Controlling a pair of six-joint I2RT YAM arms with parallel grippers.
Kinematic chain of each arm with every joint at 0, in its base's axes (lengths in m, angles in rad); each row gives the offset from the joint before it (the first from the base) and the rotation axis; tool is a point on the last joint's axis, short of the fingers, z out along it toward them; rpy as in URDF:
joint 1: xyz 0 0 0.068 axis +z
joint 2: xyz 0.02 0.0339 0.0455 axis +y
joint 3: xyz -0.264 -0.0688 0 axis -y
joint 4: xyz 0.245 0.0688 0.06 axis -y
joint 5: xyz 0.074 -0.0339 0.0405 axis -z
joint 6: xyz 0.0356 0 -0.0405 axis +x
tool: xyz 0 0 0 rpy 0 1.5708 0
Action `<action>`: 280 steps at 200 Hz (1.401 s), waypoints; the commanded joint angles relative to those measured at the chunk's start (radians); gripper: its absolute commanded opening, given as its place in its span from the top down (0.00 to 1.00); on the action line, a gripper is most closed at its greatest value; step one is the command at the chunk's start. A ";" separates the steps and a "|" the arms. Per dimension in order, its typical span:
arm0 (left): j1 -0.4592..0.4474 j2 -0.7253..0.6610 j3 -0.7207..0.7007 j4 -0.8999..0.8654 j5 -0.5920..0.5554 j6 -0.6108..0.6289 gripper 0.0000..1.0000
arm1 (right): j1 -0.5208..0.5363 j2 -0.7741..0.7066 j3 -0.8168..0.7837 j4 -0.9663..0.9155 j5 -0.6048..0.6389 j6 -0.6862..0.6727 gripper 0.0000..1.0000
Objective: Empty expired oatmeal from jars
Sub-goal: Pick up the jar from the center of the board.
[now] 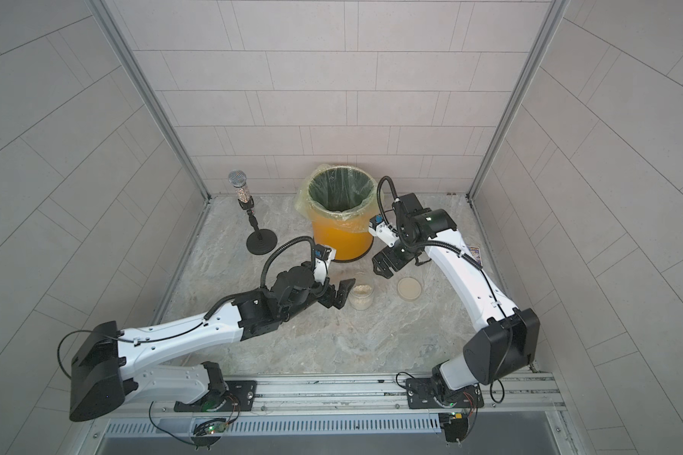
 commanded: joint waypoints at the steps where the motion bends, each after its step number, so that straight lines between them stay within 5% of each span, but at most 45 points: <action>1: 0.033 0.061 0.083 -0.177 0.072 -0.051 0.00 | -0.021 -0.071 -0.079 0.039 -0.053 -0.045 0.00; 53: 0.051 0.215 0.240 -0.353 0.110 -0.057 0.00 | -0.031 -0.290 -0.336 0.236 -0.152 -0.066 0.00; 103: 0.075 0.322 0.346 -0.463 0.124 -0.049 0.06 | -0.031 -0.332 -0.443 0.300 -0.185 -0.083 0.01; 154: 0.106 0.432 0.452 -0.545 0.173 -0.030 0.32 | -0.033 -0.311 -0.485 0.317 -0.188 -0.099 0.00; 195: 0.110 0.514 0.551 -0.621 0.206 0.003 0.36 | -0.033 -0.314 -0.517 0.341 -0.191 -0.105 0.00; 242: 0.110 0.578 0.622 -0.695 0.229 0.032 0.53 | -0.033 -0.308 -0.523 0.339 -0.180 -0.104 0.00; 258: 0.111 0.586 0.629 -0.705 0.226 0.033 0.70 | -0.033 -0.302 -0.525 0.339 -0.179 -0.104 0.00; 280: 0.110 0.587 0.626 -0.705 0.223 0.034 0.75 | -0.032 -0.295 -0.528 0.339 -0.183 -0.104 0.00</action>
